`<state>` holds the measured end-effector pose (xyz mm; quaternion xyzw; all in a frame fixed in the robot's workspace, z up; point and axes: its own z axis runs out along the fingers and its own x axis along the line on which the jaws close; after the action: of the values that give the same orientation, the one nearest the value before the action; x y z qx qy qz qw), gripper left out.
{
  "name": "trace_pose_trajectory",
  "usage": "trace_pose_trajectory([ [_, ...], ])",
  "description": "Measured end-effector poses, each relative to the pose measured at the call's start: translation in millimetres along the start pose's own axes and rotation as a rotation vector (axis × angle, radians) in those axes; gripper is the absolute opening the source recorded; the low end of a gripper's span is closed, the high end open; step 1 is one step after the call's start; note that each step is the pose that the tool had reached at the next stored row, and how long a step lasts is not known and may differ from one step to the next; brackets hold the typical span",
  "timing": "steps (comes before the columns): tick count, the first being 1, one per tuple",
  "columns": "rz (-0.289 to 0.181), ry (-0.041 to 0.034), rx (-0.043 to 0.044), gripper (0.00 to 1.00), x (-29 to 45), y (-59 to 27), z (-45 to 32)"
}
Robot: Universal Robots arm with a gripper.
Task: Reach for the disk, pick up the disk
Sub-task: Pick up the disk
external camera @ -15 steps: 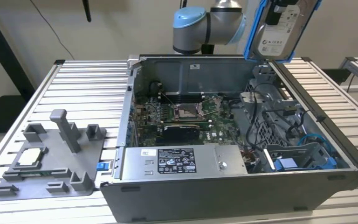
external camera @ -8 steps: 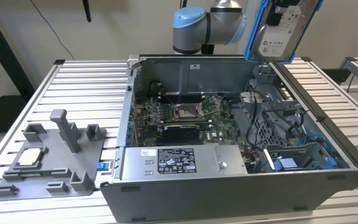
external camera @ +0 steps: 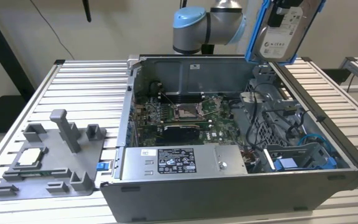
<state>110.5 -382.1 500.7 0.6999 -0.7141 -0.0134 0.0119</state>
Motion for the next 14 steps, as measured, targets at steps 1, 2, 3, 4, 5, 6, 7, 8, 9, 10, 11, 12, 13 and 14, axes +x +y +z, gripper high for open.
trace_pose_trajectory([
  [1, 0.000, -0.0001, 0.0000, 0.00, 0.9, 0.0, 0.0],
  [2, 0.000, -0.0001, 0.0000, 0.00, 1.8, 0.0, 0.0],
  [3, 0.000, 0.0000, 0.0000, 0.00, 2.7, -0.1, 0.0],
  [4, 0.000, 0.0000, -0.0001, 0.00, 3.6, -0.1, 0.0],
  [5, 0.000, 0.0000, -0.0001, 0.00, 4.6, -0.1, 0.0],
  [6, 0.000, 0.0000, -0.0001, 0.00, 5.6, -0.1, 0.0],
  [7, 0.000, 0.0000, -0.0001, 0.00, 6.7, -0.1, 0.0],
  [8, 0.000, 0.0000, -0.0001, 0.00, 7.9, -0.2, 0.1],
  [9, 0.000, 0.0001, -0.0001, 0.00, 9.2, -0.2, 0.1],
  [10, 0.000, -0.0001, -0.0001, 0.00, 10.8, -0.2, 0.1],
  [11, 0.000, 0.0000, -0.0001, 0.00, 12.4, -0.3, 0.1],
  [12, 0.000, 0.0000, -0.0002, 0.00, 14.0, -0.3, 0.2],
  [13, 0.000, 0.0000, -0.0002, 0.00, 15.8, -0.3, 0.3],
  [14, 0.000, 0.0000, -0.0002, 0.00, 17.3, -0.4, 0.3],
])
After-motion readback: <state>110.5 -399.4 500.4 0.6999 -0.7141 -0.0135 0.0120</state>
